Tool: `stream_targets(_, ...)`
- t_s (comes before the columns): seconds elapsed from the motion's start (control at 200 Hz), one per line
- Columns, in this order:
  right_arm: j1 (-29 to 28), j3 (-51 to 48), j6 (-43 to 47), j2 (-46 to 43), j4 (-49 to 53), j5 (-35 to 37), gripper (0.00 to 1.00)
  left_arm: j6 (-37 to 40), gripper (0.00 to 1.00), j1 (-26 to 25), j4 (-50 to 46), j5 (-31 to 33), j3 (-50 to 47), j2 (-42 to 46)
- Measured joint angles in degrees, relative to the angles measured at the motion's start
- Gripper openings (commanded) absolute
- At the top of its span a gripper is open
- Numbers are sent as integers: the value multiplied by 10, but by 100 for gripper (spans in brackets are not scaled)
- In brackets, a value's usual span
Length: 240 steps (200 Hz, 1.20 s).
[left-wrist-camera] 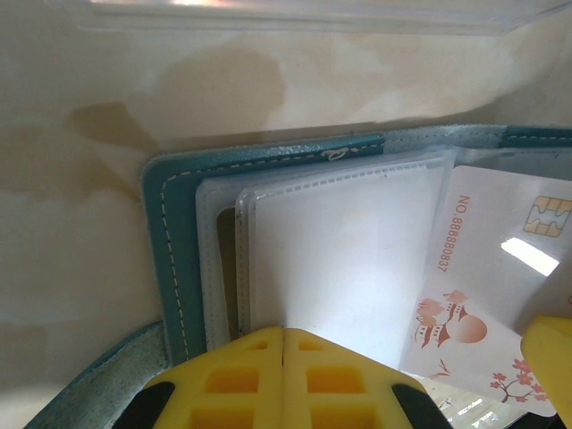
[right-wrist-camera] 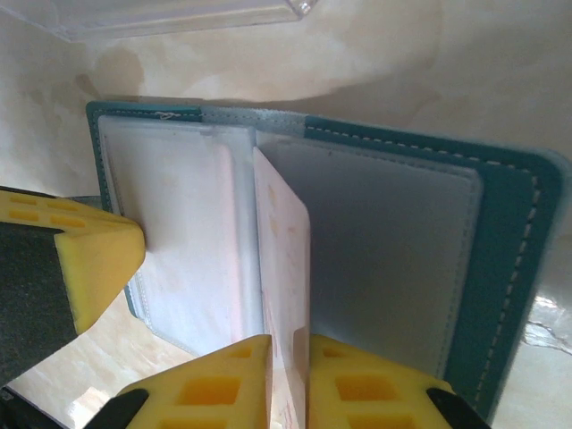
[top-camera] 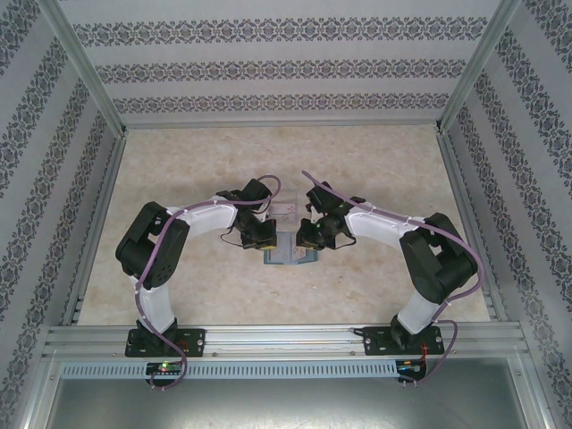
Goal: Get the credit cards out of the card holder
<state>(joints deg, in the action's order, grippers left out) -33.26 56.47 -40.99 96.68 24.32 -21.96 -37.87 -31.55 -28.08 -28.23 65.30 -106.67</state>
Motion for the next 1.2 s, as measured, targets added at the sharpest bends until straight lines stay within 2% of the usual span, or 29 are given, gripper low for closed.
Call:
stream_targets(0.25,0,0,-7,-2,-2,0,9,0,3,0,-1,0,1,0)
stream_targets(0.764,0,1,1,-34,27,5,7,1,4,-3,-33,18,17,-1)
stream_targets(1.034,0,21,44,-43,57,16,7,4,4,-3,-49,35,29,5)
stream_targets(1.199,0,43,106,-43,76,16,7,4,4,0,-53,48,27,31)
